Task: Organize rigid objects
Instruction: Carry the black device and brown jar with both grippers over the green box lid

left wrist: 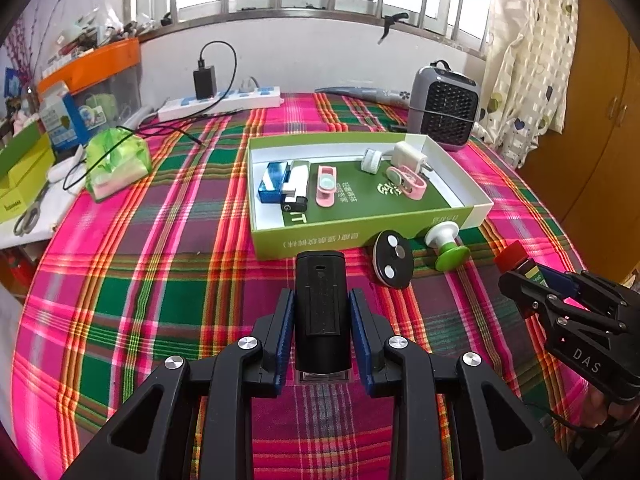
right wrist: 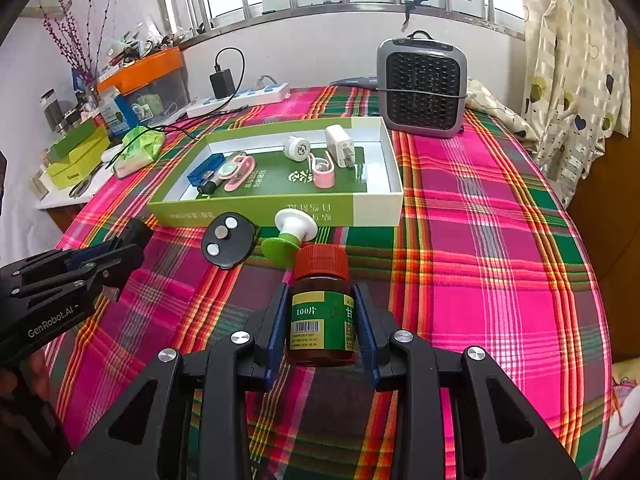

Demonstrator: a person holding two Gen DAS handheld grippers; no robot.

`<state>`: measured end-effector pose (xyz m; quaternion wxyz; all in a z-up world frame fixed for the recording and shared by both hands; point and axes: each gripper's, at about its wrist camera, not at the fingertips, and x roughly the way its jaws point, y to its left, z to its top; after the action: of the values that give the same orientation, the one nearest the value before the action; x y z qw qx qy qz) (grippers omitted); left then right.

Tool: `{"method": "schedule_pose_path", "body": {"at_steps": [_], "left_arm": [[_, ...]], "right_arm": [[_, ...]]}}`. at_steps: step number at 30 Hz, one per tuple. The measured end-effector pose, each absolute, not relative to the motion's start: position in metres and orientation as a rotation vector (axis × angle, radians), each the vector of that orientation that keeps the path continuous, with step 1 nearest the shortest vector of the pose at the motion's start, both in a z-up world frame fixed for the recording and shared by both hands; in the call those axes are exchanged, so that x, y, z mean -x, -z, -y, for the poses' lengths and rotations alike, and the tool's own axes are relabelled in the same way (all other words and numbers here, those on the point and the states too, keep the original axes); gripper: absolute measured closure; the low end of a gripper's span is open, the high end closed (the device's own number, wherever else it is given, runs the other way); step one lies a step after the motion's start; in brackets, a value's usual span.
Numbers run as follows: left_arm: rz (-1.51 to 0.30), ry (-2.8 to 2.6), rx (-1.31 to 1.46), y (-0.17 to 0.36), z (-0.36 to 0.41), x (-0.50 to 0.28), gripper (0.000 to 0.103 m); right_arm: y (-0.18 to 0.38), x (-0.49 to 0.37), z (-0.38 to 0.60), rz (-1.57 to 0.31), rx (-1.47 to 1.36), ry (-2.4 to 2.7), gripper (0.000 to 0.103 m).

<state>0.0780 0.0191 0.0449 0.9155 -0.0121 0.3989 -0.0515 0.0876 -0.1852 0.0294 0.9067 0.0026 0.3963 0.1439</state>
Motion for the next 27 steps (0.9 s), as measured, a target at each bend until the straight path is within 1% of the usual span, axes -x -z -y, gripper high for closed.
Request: {"method": "schedule_pose_path", "body": {"at_steps": [27], "left_arm": [[-0.765, 0.115, 0.003, -0.069, -0.016, -0.106, 0.077]], "right_arm": [[-0.064, -0.119, 0.174, -0.736, 0.039, -0.343, 0.070]]}}
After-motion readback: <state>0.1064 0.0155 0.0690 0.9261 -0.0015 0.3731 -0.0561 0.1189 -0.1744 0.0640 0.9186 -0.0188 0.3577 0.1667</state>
